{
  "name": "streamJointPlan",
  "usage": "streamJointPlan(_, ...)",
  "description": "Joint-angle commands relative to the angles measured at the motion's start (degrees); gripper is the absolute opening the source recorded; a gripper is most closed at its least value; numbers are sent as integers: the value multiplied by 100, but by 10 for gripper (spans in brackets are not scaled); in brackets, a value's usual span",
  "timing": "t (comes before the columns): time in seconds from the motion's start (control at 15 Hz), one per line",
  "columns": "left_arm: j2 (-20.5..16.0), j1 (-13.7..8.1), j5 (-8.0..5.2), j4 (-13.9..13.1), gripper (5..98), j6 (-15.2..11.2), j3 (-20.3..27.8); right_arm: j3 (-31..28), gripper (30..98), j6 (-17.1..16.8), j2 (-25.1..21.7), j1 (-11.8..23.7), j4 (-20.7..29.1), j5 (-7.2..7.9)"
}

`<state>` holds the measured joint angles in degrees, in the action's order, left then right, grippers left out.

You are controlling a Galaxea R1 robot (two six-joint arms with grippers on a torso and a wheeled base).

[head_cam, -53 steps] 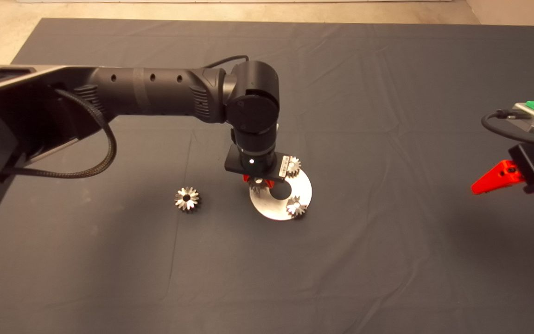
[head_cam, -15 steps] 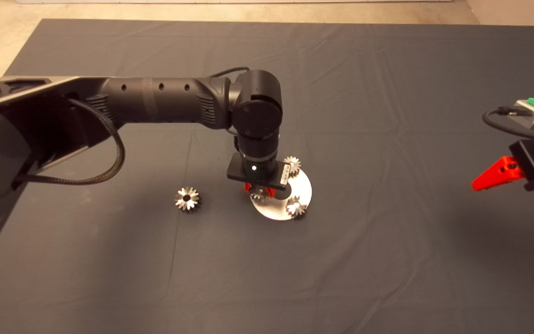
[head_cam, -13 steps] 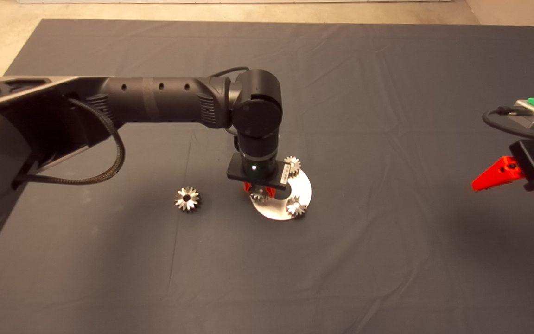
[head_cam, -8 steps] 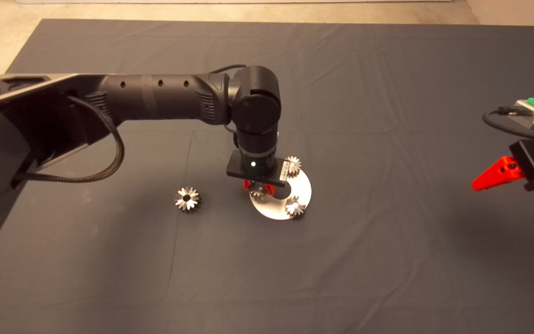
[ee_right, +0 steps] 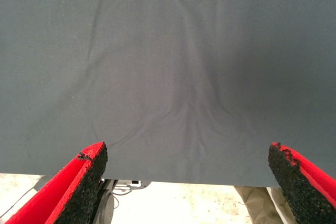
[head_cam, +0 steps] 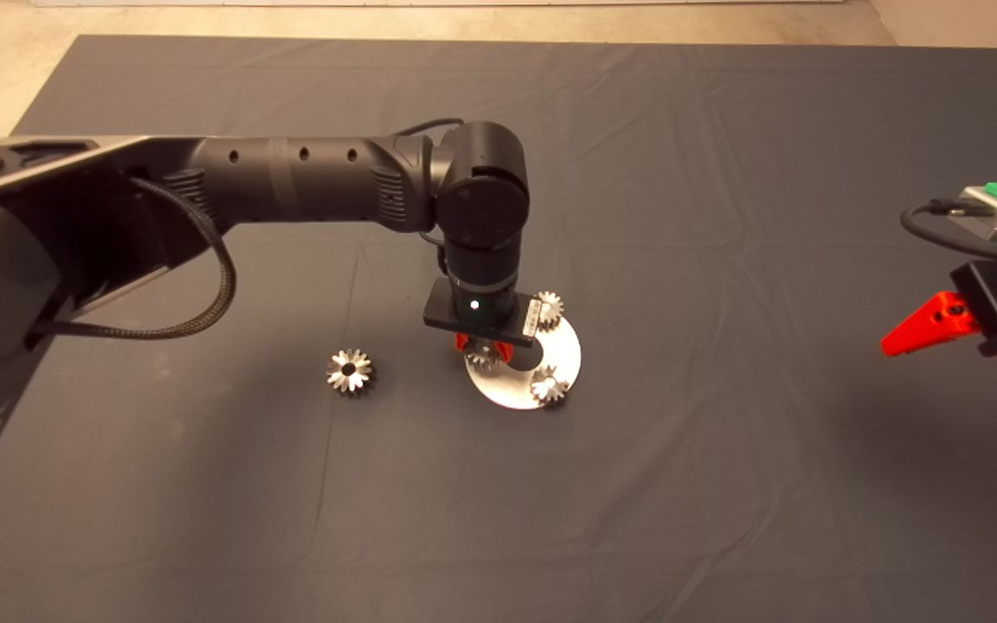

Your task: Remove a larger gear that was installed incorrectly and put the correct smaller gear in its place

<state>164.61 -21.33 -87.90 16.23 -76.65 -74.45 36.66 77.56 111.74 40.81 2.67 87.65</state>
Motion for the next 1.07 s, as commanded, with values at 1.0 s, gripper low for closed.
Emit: streamJointPlan(1.0,-91,-179,-710,-23,260,-284,521,-29,813,-30,-33,120,195,6)
